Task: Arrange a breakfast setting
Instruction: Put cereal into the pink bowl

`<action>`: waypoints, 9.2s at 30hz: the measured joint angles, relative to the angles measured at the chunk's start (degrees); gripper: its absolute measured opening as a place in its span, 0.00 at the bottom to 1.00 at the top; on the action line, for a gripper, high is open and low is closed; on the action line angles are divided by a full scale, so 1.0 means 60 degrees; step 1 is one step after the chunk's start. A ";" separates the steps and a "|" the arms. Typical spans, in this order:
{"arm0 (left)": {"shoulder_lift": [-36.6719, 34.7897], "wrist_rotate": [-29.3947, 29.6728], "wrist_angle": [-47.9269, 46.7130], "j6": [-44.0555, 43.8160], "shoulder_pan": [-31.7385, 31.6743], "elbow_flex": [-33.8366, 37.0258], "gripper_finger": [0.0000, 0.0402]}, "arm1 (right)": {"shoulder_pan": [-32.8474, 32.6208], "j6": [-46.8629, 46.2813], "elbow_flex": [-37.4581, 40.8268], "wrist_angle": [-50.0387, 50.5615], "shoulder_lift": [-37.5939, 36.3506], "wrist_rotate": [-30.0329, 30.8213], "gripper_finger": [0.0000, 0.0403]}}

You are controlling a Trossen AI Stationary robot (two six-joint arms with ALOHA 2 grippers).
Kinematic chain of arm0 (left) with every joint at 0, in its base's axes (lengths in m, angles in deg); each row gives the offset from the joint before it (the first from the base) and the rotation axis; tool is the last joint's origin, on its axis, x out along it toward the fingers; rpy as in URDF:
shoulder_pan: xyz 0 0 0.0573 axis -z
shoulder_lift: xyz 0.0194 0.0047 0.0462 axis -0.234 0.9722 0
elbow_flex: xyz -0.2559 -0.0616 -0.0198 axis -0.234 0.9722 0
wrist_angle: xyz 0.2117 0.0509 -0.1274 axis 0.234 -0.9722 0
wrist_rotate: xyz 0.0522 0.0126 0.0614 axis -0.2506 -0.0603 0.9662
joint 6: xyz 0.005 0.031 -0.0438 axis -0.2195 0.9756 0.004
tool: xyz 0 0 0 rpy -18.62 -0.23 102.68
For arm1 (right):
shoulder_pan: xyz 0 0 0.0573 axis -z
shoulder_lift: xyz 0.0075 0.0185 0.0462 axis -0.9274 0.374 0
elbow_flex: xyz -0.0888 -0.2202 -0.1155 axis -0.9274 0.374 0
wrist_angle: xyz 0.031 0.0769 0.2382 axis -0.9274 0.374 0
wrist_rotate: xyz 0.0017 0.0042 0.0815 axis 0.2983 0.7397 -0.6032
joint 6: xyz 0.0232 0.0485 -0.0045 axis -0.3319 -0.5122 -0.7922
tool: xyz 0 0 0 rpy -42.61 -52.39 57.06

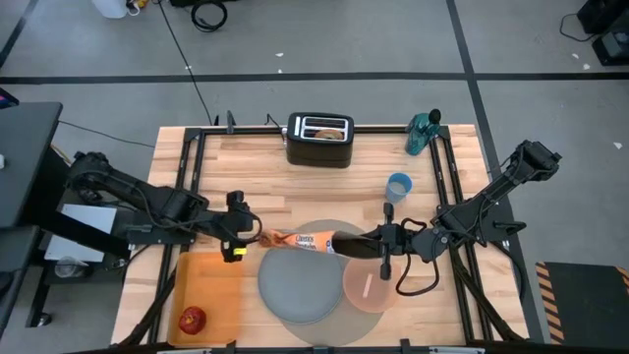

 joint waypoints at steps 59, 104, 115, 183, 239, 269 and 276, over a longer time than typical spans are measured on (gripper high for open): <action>0.2477 0.0654 0.1685 0.0300 0.0060 -0.0357 0.72 | 0.0004 -0.0069 0.0000 -0.0156 0.0000 -0.0036 0.02; 0.2335 -0.1635 -0.0563 0.0515 -0.0645 -0.2167 0.52 | -0.1351 0.1222 0.0000 -0.0741 -0.0610 0.1693 0.35; 0.2335 -0.1779 -0.0639 0.0454 -0.0627 -0.2167 0.52 | -0.2021 0.1874 0.0000 -0.0518 -0.1850 0.2029 0.35; 0.2346 -0.2821 -0.2769 0.0821 -0.1832 -0.4530 0.52 | -0.3978 0.3129 -0.0001 -0.0595 -0.2722 0.4783 0.35; 0.4659 -0.3280 -0.5821 0.0698 -0.1910 -0.8799 0.52 | -0.4641 0.4256 -0.0342 -0.0699 -0.3512 0.5268 0.35; 0.7163 -0.3499 -0.8396 0.1075 -0.1932 -1.3176 0.52 | -0.4493 0.4368 -0.0339 -0.0699 -0.3508 0.5193 0.35; 0.7209 -0.3543 -0.8407 0.0942 -0.1838 -1.3172 0.52 | -0.4495 0.4366 -0.0339 -0.0655 -0.3508 0.5187 0.35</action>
